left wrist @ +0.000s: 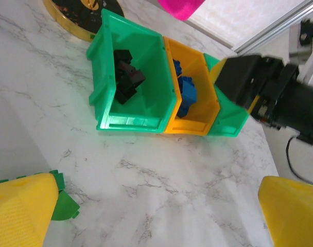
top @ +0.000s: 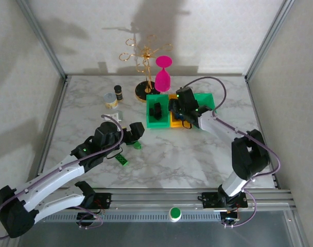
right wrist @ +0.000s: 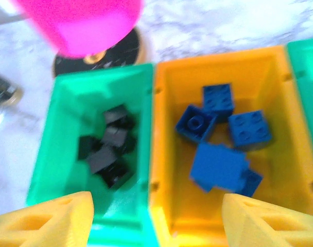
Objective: Sort the legos into containers by color
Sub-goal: Pick up the lego from the center of the table.
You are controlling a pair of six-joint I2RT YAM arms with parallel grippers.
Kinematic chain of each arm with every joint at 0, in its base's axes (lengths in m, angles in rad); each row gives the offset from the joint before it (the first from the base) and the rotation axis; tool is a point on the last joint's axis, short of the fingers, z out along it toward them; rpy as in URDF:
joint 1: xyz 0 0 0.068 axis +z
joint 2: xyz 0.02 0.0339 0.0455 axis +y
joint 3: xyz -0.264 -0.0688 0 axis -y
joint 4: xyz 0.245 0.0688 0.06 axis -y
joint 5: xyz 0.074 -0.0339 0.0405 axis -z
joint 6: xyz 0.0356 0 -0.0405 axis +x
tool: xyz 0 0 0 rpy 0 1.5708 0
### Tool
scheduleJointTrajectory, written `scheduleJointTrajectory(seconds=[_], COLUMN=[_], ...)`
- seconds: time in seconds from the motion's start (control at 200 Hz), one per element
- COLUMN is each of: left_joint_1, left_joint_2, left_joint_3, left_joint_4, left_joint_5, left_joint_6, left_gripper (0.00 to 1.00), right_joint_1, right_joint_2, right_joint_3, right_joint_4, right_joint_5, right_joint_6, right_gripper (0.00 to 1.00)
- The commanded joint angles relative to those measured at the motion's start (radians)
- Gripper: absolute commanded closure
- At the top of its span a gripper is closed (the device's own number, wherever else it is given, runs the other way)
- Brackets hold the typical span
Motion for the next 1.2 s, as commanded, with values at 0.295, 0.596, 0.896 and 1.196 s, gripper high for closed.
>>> scheduleJointTrajectory(seconds=[0.295,0.596,0.896,1.196], left_joint_1=[0.01,0.013,0.016,0.018], left_joint_2=[-0.23,-0.318,-0.364,-0.37], left_joint_3=[-0.069,-0.096,-0.112,-0.13], left_joint_4=[-0.218,-0.298,-0.337,-0.336], left_joint_5=[-0.123,-0.17,-0.202,-0.207], left_joint_6=[-0.074,-0.125,-0.148,-0.15], left_gripper=[0.0,0.0,0.0,0.0], right_joint_1=[0.34,0.444,0.446,0.444], right_joint_2=[-0.061,0.107,0.272,0.389], right_joint_3=[-0.198,-0.13,-0.004,0.111], right_joint_4=[0.071,0.142,0.115,0.063], right_joint_5=[-0.078,-0.088,-0.102,-0.087], right_joint_6=[-0.001,-0.068,-0.137,-0.2], right_gripper=[0.3,0.3,0.33,0.4])
